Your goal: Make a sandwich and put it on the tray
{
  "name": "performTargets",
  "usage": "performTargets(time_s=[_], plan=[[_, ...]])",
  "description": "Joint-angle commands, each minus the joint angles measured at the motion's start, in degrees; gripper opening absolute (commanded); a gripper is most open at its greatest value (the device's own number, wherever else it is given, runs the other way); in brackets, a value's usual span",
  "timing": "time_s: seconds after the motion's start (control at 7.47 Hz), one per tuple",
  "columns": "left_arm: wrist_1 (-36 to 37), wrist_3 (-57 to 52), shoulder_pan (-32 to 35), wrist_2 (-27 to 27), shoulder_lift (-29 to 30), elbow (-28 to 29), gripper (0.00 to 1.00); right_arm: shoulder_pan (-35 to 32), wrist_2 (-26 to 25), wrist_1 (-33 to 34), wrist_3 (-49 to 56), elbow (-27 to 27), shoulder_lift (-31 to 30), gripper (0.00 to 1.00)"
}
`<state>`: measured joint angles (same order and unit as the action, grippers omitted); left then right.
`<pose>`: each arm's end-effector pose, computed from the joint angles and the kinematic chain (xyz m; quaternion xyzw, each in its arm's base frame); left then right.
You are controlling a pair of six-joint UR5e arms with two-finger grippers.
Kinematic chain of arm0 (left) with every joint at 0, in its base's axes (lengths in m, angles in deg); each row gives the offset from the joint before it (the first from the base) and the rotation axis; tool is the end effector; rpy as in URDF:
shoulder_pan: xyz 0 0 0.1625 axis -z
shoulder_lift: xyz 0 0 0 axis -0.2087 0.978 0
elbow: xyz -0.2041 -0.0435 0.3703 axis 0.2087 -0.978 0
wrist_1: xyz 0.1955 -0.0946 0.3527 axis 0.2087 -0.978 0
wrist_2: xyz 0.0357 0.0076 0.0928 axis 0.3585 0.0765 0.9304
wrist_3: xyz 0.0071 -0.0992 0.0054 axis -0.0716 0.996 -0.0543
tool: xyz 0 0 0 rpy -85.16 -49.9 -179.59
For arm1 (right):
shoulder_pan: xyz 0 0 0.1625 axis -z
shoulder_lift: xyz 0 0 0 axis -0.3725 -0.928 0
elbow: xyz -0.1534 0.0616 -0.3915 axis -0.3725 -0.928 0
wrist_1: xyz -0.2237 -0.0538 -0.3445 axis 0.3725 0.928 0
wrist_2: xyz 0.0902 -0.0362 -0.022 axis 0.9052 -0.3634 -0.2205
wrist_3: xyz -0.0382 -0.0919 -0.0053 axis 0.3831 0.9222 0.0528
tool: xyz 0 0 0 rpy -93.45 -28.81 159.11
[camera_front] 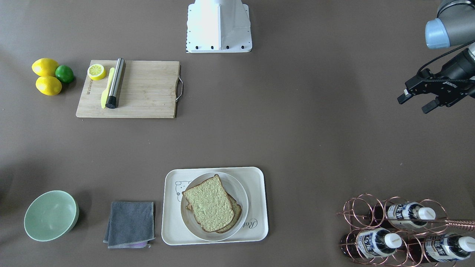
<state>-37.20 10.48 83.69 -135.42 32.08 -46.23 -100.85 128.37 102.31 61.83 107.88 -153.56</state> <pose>0.1108 -0.5015 0.4577 0.1114 0.5356 0.0301 0.8365 -0.0339 -0.5257 0.5178 0.0836 -0.3734 -0.0508 0.9225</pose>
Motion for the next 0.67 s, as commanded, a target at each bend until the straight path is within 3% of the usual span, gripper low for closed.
performTargets(time_s=[0.0, 0.13, 0.4, 0.54], plan=[[1.7, -18.3, 5.4, -0.3, -6.3, 1.4, 0.98, -3.8, -13.2, 21.2, 20.3, 5.3, 0.3, 1.00], [7.5, -26.5, 7.9, 1.2, -6.2, 1.4, 0.98, -4.7, -12.0, 20.8, 20.5, 5.4, -1.3, 1.00], [22.7, -45.8, 13.8, 14.2, -4.0, 1.2, 0.98, -4.7, -8.4, 20.5, 20.4, 5.1, -3.5, 1.00], [28.5, -50.5, 15.0, 21.6, -1.1, 1.3, 0.98, -4.7, -6.8, 20.4, 20.4, 5.1, -4.2, 1.00]])
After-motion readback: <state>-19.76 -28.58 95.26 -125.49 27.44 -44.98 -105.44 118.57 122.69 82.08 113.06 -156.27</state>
